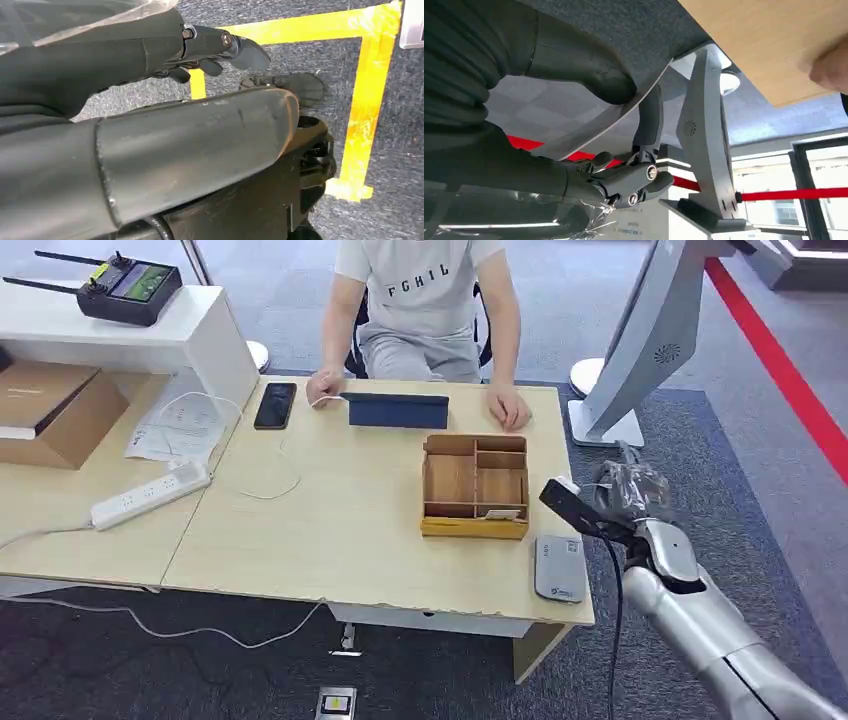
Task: Pass the card to the sensor for recognition and then transmit it.
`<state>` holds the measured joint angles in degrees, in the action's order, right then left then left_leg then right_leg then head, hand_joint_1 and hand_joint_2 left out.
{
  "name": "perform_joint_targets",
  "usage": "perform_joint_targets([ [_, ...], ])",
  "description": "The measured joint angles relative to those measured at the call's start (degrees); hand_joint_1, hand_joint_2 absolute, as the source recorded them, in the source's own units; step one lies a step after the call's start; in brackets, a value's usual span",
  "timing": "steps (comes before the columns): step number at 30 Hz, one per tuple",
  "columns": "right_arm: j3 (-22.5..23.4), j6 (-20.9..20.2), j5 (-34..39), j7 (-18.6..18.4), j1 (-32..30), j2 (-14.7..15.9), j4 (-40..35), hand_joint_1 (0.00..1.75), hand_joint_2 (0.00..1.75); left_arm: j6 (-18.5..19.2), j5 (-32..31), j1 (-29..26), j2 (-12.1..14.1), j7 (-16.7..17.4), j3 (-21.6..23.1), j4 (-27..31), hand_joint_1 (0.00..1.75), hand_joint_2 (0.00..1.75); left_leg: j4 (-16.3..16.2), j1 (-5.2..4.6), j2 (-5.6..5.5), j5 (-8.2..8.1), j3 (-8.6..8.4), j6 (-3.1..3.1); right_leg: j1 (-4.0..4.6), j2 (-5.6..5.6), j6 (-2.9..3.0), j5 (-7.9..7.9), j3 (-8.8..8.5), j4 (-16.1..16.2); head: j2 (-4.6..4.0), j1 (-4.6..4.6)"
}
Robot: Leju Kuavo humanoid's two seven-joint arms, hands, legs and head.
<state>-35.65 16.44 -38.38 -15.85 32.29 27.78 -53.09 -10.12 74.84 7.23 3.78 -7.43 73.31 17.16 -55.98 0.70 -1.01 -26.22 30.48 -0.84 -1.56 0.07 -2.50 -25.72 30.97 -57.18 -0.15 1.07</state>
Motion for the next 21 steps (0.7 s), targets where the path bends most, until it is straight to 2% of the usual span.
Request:
perform_joint_targets([
  [6,0.7,-0.4,1.5,0.1,-3.0,0.9,-0.7,1.75,1.75,-0.2,0.1,0.0,0.1,0.2,0.0,0.0,0.00,0.00,0.0,0.00,0.01,0.00,-0.01,0.00,0.00,0.01,0.00,0.00,0.01,0.0,0.00,-0.02],
  [14,0.7,-0.4,1.7,0.1,-3.3,1.0,-0.9,1.75,1.75,-0.2,0.1,0.0,0.1,0.2,0.0,0.0,0.00,0.00,0.0,0.00,0.00,0.00,-0.01,0.00,0.00,0.01,0.00,0.00,0.01,0.0,0.00,0.00],
  [21,0.1,-1.0,2.7,0.4,-6.9,1.7,-3.3,1.75,1.75,-0.7,-0.2,0.0,0.1,0.3,0.0,-0.1,0.00,0.00,0.0,0.00,0.01,0.00,-0.01,0.00,0.00,0.01,0.00,0.00,0.00,0.0,0.00,-0.02],
])
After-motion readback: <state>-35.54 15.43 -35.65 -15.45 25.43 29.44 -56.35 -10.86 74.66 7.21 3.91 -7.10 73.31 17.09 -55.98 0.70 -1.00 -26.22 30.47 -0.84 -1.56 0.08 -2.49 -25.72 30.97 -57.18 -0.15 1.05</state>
